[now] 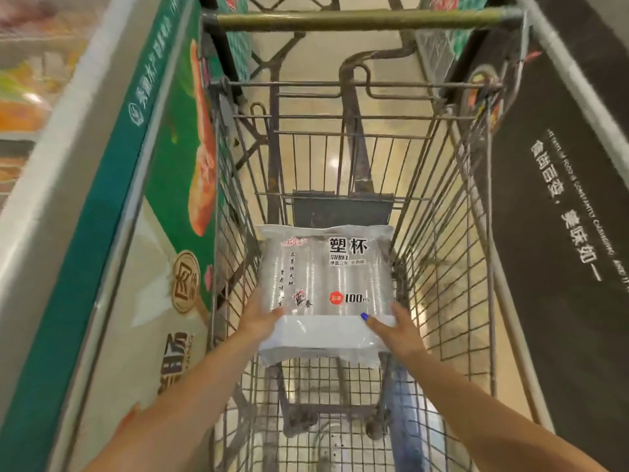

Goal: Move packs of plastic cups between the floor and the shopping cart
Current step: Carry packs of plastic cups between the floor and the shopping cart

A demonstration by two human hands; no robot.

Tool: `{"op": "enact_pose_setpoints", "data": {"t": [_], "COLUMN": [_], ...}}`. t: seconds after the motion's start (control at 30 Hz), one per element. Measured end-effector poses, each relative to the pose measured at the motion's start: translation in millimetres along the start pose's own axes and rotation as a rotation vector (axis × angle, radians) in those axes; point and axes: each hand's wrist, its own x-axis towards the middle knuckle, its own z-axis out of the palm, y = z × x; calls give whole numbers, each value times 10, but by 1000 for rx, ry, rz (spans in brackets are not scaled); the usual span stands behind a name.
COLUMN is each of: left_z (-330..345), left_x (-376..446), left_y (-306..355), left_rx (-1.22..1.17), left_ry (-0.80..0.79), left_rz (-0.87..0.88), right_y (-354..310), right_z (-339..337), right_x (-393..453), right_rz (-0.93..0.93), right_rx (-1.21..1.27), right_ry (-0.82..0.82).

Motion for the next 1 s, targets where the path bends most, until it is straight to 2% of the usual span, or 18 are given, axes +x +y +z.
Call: {"op": "enact_pose_setpoints", "data": {"t": [0.13, 0.27, 0.37, 0.43, 0.57, 0.63, 0.8, 0.9, 1.0], "left_z": [78, 54, 15, -27, -81, -86, 150, 559, 1114], "left_x": [223, 276, 122, -43, -429, -703, -1573, -2262, -2920], "left_y": [16, 113, 221, 394, 972, 1335, 2089, 2412, 2556], "left_rx": [8, 166, 429, 567, 1064, 1218, 1361, 1405, 1416], "left_ry": [33, 48, 115, 96, 110, 116, 158, 133, 101], "left_rz": [9, 60, 322, 488, 792, 904, 1218, 1407, 1553], "right_y": [68, -65, -234, -376, -764, -902, -1001, -761, -362], "right_z": [83, 94, 40, -49, -406, -651, -1400, -2012, -2677], "right_x": [227, 236, 115, -19, -410, -664, -1493, -2118, -2921], "right_rz": [-11, -56, -184, -314, -522, -540, -552, -600, -520], "right_rx": [-7, -77, -188, -266, -664, -788, -947, -930, -928], "right_ry": [52, 55, 95, 142, 282, 298, 337, 490, 631]}}
